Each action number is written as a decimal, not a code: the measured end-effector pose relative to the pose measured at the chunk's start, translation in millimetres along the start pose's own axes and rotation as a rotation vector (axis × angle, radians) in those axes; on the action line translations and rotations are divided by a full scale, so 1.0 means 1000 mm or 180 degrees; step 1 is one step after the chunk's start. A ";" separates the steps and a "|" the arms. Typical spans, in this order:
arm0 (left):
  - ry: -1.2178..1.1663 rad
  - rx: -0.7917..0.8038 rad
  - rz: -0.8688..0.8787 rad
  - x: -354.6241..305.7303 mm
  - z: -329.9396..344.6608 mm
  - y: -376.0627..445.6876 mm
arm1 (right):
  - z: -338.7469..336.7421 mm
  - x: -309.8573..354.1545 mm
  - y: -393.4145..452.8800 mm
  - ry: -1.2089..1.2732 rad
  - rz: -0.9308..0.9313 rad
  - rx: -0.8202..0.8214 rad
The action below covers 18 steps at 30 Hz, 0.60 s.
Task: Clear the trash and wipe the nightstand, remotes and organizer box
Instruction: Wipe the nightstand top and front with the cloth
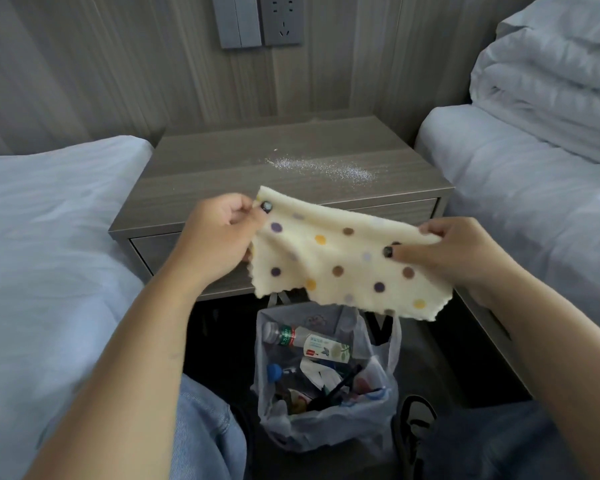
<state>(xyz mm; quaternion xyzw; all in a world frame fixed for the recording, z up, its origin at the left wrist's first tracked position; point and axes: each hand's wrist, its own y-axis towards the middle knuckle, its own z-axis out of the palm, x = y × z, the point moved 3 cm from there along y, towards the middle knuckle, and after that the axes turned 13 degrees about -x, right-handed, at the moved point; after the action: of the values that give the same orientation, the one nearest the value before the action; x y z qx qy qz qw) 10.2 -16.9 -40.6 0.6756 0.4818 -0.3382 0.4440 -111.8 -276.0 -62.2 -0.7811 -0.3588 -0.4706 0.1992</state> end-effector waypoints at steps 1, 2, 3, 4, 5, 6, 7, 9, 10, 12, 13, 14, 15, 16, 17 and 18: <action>-0.0029 -0.0016 0.0000 -0.002 0.007 -0.005 | -0.002 0.001 0.002 0.0037 -0.0010 -0.0271; -0.0048 -0.0037 0.0023 -0.005 0.015 -0.010 | -0.002 0.003 0.002 0.0035 -0.0087 -0.0462; -0.0102 -0.0033 0.0042 -0.009 0.024 -0.016 | -0.001 0.007 0.000 0.0026 -0.0187 -0.0574; -0.0229 0.0001 0.0009 -0.014 0.034 -0.024 | 0.002 0.011 -0.003 0.0073 -0.0282 -0.0617; -0.0436 0.0064 -0.0086 -0.018 0.044 -0.031 | 0.006 0.015 -0.007 0.0212 -0.0330 -0.0603; -0.0662 0.0139 -0.0205 -0.021 0.053 -0.038 | 0.012 0.018 -0.012 0.0500 -0.0313 -0.0533; -0.0886 0.0230 -0.0320 -0.024 0.061 -0.045 | 0.018 0.021 -0.017 0.0887 -0.0245 -0.0414; -0.1345 0.0449 -0.0571 -0.028 0.073 -0.054 | 0.028 0.024 -0.025 0.1599 -0.0073 -0.0162; -0.1571 0.0599 -0.0720 -0.028 0.077 -0.057 | 0.033 0.024 -0.028 0.1834 0.0000 -0.0059; -0.1845 0.0929 -0.0957 -0.022 0.084 -0.060 | 0.039 0.021 -0.032 0.2270 0.0238 0.0194; -0.1908 0.1049 -0.1006 -0.018 0.086 -0.061 | 0.042 0.019 -0.033 0.2475 0.0442 0.0311; -0.1952 0.1148 -0.1029 -0.015 0.087 -0.062 | 0.042 0.017 -0.033 0.2624 0.0625 0.0389; -0.1972 0.1244 -0.1021 -0.013 0.088 -0.063 | 0.042 0.014 -0.032 0.2715 0.0762 0.0438; -0.1962 0.1333 -0.0980 -0.013 0.089 -0.064 | 0.042 0.012 -0.031 0.2780 0.0857 0.0465; -0.1958 0.1398 -0.0944 -0.013 0.090 -0.066 | 0.041 0.009 -0.030 0.2835 0.0938 0.0466; -0.1964 0.1418 -0.0932 -0.013 0.089 -0.068 | 0.040 0.006 -0.029 0.2865 0.1023 0.0425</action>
<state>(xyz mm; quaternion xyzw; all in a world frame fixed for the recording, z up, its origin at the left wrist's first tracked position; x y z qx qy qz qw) -61.1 -94.5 -81.4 0.5463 0.3319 -0.6808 0.3576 -107.9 -228.7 -77.0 -0.5309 -0.1412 -0.7011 0.4545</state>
